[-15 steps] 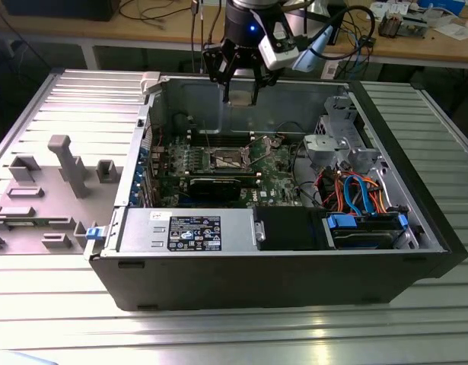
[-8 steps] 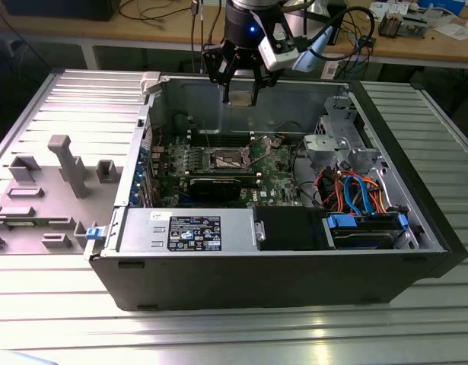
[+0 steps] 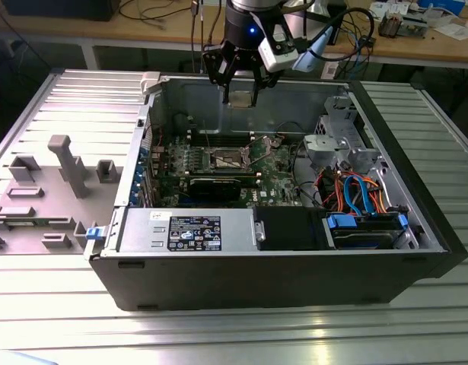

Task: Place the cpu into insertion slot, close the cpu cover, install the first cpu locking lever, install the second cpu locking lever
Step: 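Place the cpu into insertion slot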

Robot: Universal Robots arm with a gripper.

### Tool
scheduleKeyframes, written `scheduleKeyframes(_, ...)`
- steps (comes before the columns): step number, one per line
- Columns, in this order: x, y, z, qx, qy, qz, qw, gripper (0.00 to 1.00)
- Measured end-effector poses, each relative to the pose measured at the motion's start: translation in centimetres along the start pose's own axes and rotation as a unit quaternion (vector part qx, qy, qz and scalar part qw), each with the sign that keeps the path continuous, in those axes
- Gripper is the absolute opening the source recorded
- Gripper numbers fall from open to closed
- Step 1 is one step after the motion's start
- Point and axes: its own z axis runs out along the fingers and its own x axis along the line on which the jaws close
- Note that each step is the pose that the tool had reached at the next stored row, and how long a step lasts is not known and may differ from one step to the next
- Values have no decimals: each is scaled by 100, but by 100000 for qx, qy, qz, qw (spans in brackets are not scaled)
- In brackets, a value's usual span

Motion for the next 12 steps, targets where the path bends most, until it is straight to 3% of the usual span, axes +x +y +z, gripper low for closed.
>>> scheduleKeyframes(12, 0, -2, 23, -2, 1, -1, 100000, 55)
